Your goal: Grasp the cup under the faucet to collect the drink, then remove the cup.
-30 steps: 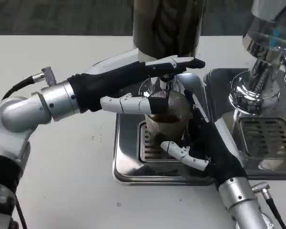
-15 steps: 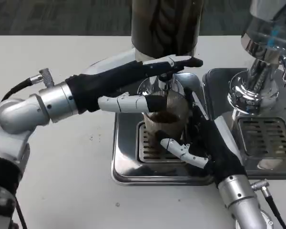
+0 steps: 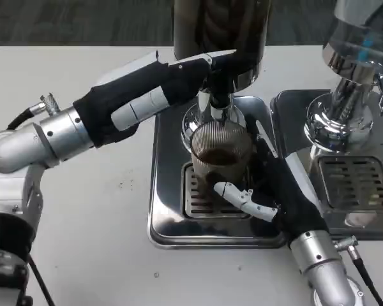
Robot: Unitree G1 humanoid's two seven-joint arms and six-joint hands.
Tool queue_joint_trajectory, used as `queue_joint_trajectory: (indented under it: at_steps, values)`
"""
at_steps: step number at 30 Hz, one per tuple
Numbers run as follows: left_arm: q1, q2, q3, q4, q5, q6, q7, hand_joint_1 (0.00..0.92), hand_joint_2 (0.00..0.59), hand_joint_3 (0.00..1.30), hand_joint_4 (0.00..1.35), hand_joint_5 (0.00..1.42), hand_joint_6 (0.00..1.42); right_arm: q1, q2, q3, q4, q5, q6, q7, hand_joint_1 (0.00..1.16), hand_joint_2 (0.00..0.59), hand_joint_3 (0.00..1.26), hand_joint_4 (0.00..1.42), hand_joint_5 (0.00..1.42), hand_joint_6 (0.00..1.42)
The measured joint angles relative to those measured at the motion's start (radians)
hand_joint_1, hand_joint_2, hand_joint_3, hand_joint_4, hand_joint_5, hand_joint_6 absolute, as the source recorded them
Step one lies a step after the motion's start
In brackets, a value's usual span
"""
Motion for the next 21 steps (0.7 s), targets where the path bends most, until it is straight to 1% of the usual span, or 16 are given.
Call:
queue_joint_trajectory:
  at_steps: [7, 15, 21]
  values:
    - [0.0, -0.019, 0.057, 0.0, -0.034, 0.109, -0.06, 0.0, 0.075, 0.14, 0.07, 0.05, 0.03, 0.0, 0.001, -0.001, 0.006, 0.0, -0.007, 0.0, 0.66, 0.217, 0.0, 0.0, 0.0, 0.08]
    - [0.0, -0.027, 0.106, -0.036, -0.049, 0.172, -0.084, 0.0, 0.078, 0.16, 0.08, 0.08, 0.05, 0.001, 0.004, -0.001, 0.006, 0.0, -0.01, 0.0, 0.65, 0.218, 0.0, 0.0, 0.0, 0.08]
    - [0.005, -0.027, 0.143, -0.125, -0.082, 0.222, -0.098, 0.0, 0.078, 0.17, 0.1, 0.08, 0.05, 0.004, 0.008, -0.001, 0.004, 0.0, -0.012, 0.0, 0.65, 0.224, 0.0, 0.0, 0.0, 0.08]
